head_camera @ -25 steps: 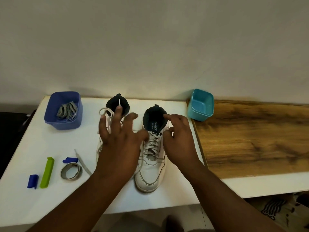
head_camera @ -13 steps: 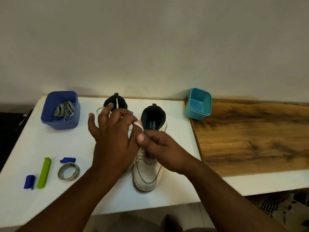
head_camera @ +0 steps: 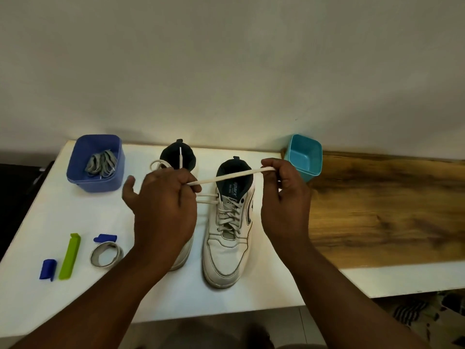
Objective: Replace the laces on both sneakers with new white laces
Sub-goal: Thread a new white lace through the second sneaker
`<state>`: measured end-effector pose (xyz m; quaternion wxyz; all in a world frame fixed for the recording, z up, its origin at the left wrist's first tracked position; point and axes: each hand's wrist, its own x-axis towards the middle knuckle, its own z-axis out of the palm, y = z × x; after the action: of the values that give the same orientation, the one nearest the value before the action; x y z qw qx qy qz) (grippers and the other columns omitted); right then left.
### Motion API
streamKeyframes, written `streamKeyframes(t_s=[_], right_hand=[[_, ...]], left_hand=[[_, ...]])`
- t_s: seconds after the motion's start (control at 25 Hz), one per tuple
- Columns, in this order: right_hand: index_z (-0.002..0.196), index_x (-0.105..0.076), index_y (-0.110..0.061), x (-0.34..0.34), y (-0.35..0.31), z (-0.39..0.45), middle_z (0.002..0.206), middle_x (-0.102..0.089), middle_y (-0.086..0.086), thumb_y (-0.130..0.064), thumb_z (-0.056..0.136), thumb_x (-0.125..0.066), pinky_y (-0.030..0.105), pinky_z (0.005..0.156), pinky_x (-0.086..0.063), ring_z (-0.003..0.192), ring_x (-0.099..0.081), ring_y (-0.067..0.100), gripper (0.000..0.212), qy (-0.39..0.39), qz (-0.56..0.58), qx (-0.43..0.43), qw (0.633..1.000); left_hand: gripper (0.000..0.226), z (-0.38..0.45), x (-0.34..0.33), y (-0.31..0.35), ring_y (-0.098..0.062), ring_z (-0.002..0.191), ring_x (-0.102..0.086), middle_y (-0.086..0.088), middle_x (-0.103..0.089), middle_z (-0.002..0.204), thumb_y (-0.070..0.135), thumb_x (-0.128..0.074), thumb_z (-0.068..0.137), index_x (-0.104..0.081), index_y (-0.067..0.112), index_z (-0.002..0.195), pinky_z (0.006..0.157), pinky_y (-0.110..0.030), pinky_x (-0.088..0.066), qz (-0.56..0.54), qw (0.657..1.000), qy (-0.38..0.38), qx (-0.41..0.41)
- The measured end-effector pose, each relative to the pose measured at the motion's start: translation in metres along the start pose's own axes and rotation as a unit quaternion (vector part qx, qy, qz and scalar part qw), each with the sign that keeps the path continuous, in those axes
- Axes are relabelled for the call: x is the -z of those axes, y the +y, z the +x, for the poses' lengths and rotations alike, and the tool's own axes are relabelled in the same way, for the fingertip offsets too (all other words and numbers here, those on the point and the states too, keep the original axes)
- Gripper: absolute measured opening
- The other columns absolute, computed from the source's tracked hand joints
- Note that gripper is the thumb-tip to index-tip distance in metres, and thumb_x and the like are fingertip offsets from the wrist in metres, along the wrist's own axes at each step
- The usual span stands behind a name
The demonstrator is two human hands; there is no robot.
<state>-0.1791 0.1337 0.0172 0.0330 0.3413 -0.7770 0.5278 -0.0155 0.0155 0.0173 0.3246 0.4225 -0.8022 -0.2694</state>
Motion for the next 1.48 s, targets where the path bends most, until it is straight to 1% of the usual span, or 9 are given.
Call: streamKeyframes(t_s=[0.12,0.24,0.4,0.56,0.72,0.88,1.16,1.36,1.48], right_hand=[[0.113,-0.070,-0.027,0.001,0.001,0.004,0.089,-0.065,-0.022,-0.028,0.109,-0.050,0.035,0.079,-0.055,0.087,-0.063,0.002,0.020,-0.020,0.032,-0.066,0.997],[0.104,-0.062,-0.026,0.008,-0.010,0.007,0.073,-0.060,-0.012,-0.023,0.106,-0.052,0.023,0.055,-0.046,0.057,-0.054,-0.003,0.010,-0.220,0.031,-0.169,0.960],[0.109,-0.061,-0.017,0.007,-0.025,-0.004,0.097,-0.063,0.004,-0.016,0.105,-0.048,0.032,0.074,-0.053,0.082,-0.060,0.010,0.014,-0.419,-0.048,-0.025,0.906],[0.106,-0.074,-0.020,0.006,-0.020,-0.005,0.098,-0.069,-0.009,-0.012,0.102,-0.058,0.016,0.075,-0.050,0.087,-0.065,0.006,0.019,-0.382,-0.022,0.006,0.924],[0.099,-0.081,-0.025,0.008,-0.017,0.003,0.078,-0.074,-0.013,-0.023,0.097,-0.070,0.015,0.063,-0.050,0.072,-0.070,0.004,0.011,-0.307,0.022,-0.080,0.948],[0.104,-0.080,-0.029,0.006,-0.016,-0.002,0.086,-0.075,-0.012,-0.031,0.100,-0.067,0.025,0.073,-0.057,0.082,-0.069,0.005,0.014,-0.351,-0.024,-0.044,0.935],[0.104,-0.074,-0.030,-0.002,-0.013,-0.003,0.089,-0.073,-0.012,-0.025,0.102,-0.062,0.018,0.071,-0.054,0.083,-0.070,0.005,0.013,-0.256,0.051,-0.091,0.961],[0.114,-0.070,-0.026,-0.004,-0.012,-0.005,0.091,-0.075,-0.011,-0.017,0.102,-0.062,0.025,0.077,-0.057,0.087,-0.072,0.007,0.017,-0.248,0.080,-0.099,0.961],[0.112,-0.059,-0.023,-0.002,-0.019,-0.006,0.084,-0.075,-0.011,-0.019,0.102,-0.064,0.021,0.076,-0.057,0.085,-0.072,0.004,0.013,-0.282,0.085,-0.072,0.953]], left_hand=[[0.037,0.001,0.003,-0.005,-0.019,0.115,-0.060,0.010,-0.071,0.097,0.032,-0.031,0.092,-0.068,0.034,0.091,0.119,-0.060,-0.009,0.028,0.999,0.000,0.017],[0.038,0.000,0.001,-0.003,-0.028,0.139,-0.044,0.004,-0.069,0.118,0.026,-0.041,0.088,-0.067,0.030,0.115,0.120,-0.063,0.001,0.097,0.995,-0.008,0.001],[0.064,-0.003,-0.004,0.016,-0.022,0.151,-0.028,-0.001,-0.044,0.153,0.023,-0.049,0.087,-0.041,0.022,0.150,0.125,-0.049,-0.012,0.032,0.971,-0.131,-0.195],[0.041,-0.004,-0.012,0.012,-0.004,0.117,-0.059,0.009,-0.062,0.133,0.042,-0.047,0.100,-0.062,0.027,0.135,0.100,-0.027,-0.048,-0.072,0.966,-0.208,-0.137],[0.026,0.002,-0.009,0.007,0.007,0.081,-0.064,0.018,-0.074,0.095,0.042,-0.066,0.095,-0.072,0.034,0.119,0.074,-0.013,-0.047,-0.117,0.971,-0.198,-0.068],[0.022,0.001,-0.008,0.001,-0.002,0.075,-0.063,0.015,-0.071,0.081,0.044,-0.056,0.100,-0.075,0.035,0.103,0.069,-0.022,-0.048,-0.029,0.980,-0.192,-0.053],[0.028,0.000,-0.006,0.003,-0.009,0.069,-0.059,0.009,-0.064,0.072,0.047,-0.051,0.100,-0.072,0.031,0.091,0.061,-0.029,-0.047,0.097,0.979,-0.164,-0.069],[0.046,-0.001,-0.007,0.006,-0.016,0.114,-0.056,0.006,-0.063,0.126,0.036,-0.068,0.093,-0.057,0.033,0.137,0.090,-0.034,-0.049,0.055,0.982,-0.142,-0.112],[0.026,-0.001,-0.014,0.008,-0.010,0.094,-0.062,0.011,-0.072,0.105,0.031,-0.064,0.097,-0.069,0.035,0.122,0.081,-0.028,-0.047,0.006,0.977,-0.161,-0.137]])
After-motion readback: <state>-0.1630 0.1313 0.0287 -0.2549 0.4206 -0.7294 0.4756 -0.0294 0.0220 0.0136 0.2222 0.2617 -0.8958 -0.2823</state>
